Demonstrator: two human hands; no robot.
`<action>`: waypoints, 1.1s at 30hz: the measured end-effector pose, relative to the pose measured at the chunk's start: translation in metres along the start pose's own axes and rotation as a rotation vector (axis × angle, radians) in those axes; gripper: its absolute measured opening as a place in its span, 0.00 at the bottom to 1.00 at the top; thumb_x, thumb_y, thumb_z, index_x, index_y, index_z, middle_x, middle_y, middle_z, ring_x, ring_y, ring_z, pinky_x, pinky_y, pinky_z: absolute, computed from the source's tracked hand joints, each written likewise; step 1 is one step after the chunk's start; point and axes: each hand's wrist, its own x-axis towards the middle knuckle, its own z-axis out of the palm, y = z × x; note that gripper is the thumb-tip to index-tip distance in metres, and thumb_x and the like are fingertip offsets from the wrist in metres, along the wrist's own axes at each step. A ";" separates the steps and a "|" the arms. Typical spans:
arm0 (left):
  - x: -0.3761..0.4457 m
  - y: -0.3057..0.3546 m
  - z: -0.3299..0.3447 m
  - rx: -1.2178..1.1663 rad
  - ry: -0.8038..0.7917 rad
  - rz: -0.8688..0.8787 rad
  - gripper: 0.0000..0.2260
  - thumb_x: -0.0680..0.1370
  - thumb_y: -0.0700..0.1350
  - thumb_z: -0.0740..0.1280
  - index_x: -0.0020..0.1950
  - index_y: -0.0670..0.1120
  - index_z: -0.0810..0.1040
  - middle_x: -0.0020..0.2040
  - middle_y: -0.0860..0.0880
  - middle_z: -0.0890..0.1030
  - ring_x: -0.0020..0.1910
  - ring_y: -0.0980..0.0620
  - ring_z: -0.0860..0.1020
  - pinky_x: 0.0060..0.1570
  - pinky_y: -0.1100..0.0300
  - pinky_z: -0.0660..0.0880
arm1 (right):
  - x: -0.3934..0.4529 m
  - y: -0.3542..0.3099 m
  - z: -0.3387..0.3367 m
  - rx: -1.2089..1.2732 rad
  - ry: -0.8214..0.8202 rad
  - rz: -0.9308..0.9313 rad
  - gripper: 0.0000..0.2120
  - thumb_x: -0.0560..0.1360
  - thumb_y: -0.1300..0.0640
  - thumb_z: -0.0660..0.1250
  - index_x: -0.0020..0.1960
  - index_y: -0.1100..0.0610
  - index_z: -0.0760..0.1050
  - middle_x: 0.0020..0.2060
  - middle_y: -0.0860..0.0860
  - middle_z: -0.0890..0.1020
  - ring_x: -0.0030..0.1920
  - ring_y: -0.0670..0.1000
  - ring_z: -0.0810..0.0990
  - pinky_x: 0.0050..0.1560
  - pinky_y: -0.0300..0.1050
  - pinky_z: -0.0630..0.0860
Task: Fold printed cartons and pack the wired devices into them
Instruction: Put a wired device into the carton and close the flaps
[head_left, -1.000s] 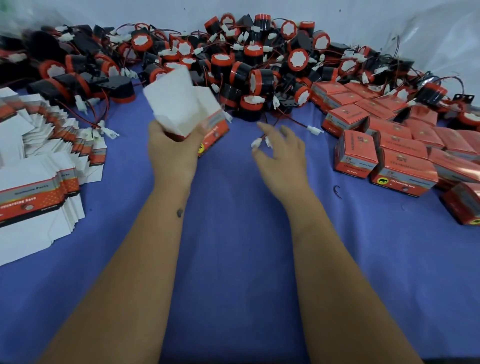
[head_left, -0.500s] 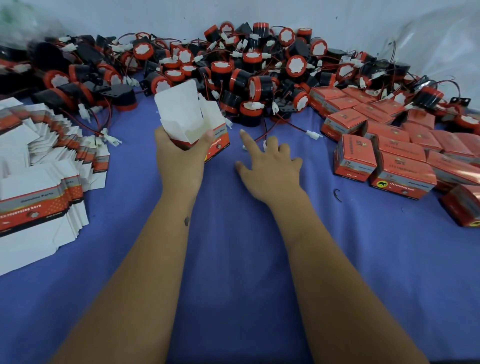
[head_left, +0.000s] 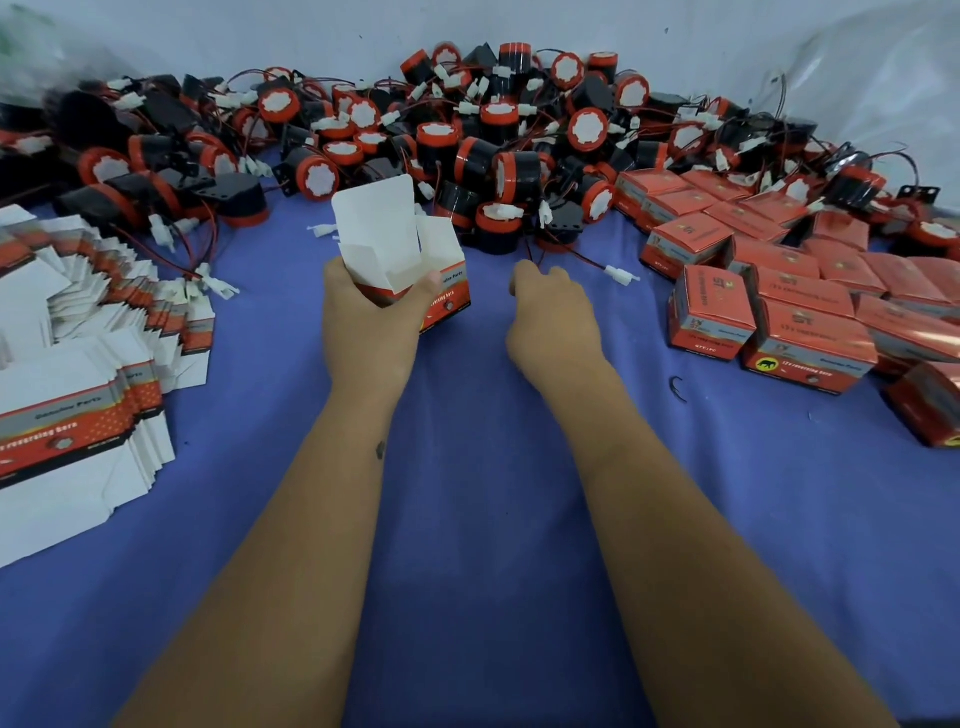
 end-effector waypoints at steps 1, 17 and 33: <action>0.000 0.000 0.000 -0.006 0.002 0.005 0.22 0.73 0.54 0.75 0.59 0.54 0.67 0.51 0.61 0.75 0.51 0.64 0.76 0.43 0.67 0.72 | -0.002 0.000 -0.004 0.089 -0.015 0.014 0.17 0.75 0.67 0.63 0.63 0.61 0.70 0.56 0.59 0.75 0.47 0.57 0.71 0.42 0.50 0.68; -0.004 0.016 0.000 -0.299 0.364 0.242 0.22 0.78 0.45 0.71 0.63 0.51 0.61 0.60 0.57 0.71 0.56 0.73 0.74 0.54 0.72 0.73 | -0.014 0.005 -0.059 1.313 0.417 0.241 0.18 0.74 0.70 0.58 0.31 0.57 0.76 0.27 0.48 0.78 0.26 0.44 0.70 0.30 0.37 0.68; -0.001 0.009 0.006 -0.071 0.162 0.102 0.26 0.73 0.50 0.76 0.64 0.46 0.66 0.59 0.50 0.75 0.55 0.58 0.76 0.46 0.71 0.74 | -0.032 -0.014 -0.014 0.275 -0.187 -0.192 0.21 0.67 0.41 0.74 0.55 0.49 0.77 0.48 0.45 0.80 0.49 0.48 0.78 0.47 0.46 0.77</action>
